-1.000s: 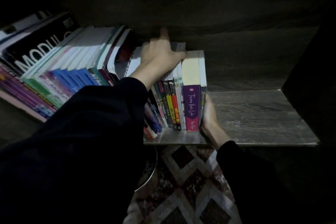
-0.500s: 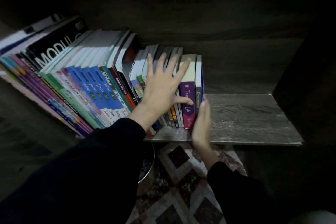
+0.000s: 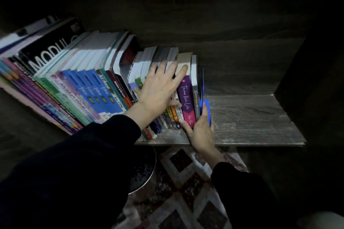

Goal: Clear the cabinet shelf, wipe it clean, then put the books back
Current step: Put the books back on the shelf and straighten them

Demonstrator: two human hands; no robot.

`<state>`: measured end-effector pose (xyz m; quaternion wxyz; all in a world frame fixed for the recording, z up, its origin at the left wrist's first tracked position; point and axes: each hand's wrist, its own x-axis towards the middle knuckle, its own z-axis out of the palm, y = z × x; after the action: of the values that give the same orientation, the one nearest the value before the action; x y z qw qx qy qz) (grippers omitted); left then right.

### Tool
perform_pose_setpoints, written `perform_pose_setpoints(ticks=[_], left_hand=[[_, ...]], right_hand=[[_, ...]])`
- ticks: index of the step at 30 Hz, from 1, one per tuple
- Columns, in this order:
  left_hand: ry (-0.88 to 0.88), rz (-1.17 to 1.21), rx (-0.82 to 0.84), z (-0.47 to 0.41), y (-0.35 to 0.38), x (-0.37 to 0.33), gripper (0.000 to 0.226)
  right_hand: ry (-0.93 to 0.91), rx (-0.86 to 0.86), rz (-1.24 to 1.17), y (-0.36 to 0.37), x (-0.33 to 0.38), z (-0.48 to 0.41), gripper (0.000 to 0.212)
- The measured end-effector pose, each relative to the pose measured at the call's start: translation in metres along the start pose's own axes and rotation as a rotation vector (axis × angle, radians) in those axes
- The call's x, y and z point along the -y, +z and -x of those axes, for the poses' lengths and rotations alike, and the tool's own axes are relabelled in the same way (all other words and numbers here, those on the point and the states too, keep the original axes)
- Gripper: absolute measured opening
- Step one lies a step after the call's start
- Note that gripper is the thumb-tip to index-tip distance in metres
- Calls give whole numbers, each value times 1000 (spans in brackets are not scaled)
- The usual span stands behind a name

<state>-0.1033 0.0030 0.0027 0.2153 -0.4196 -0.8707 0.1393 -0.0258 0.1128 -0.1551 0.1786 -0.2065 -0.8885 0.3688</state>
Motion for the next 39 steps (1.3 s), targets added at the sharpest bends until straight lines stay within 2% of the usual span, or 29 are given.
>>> perform_pose_setpoints(ticks=[5, 8, 12, 17, 24, 29, 33, 35, 37, 39], left_hand=[[103, -20, 78, 5, -5, 11, 123], [123, -73, 136, 7, -8, 12, 121], [108, -79, 129, 9, -8, 11, 119], [93, -75, 131, 11, -10, 10, 119], [70, -69, 111, 12, -12, 6, 114], [71, -69, 132, 11, -12, 6, 113], [69, -68, 132, 11, -13, 5, 115], [56, -132, 116, 12, -13, 3, 115], [-8, -147, 36, 20, -4, 3, 120], [-105, -70, -132, 37, 12, 4, 126]], right_hand=[[51, 165, -255, -13, -19, -7, 96], [24, 180, -169, -27, -24, -11, 98], [-2, 168, -68, -39, -21, -24, 100], [-22, 149, 11, -40, -8, -31, 85], [32, 284, -154, -67, -8, -34, 69], [19, 211, -26, -54, -3, -33, 70], [105, 139, -39, -49, 3, -23, 66], [177, 151, -121, -45, 10, -16, 72], [245, 118, -230, -37, 17, -3, 85], [239, -40, -329, -28, 23, 16, 90]])
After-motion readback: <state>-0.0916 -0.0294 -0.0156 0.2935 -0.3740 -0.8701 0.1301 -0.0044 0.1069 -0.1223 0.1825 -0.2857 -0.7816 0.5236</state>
